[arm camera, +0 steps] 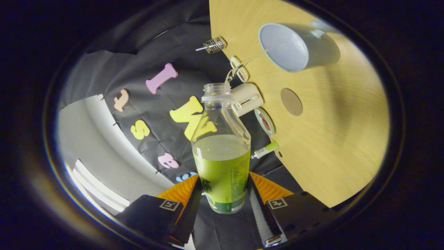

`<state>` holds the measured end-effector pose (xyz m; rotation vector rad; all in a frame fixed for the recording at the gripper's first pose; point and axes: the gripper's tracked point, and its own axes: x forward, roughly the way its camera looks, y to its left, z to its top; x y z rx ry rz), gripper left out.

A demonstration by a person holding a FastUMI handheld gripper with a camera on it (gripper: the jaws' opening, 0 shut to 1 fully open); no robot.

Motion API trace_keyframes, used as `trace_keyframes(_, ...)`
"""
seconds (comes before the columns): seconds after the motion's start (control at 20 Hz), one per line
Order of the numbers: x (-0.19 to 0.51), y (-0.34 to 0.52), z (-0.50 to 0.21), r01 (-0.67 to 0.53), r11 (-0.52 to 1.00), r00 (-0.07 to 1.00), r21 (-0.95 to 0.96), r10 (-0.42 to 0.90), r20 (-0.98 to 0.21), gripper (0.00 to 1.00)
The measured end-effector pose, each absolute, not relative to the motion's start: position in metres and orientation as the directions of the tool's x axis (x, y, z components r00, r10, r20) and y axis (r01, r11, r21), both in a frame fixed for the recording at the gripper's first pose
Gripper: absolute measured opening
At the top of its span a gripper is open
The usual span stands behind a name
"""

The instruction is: Take the bottle from table, then pour the juice into the cup, finally place the bottle on the coaster

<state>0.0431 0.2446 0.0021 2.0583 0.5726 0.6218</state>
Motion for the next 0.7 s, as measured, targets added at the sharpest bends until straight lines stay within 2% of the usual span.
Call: trace_keyframes(0.7, 0.0431, 0.2378, 0.0073, 0.174, -0.554, 0.786, 0.814, 0.577, 0.224, 0.76)
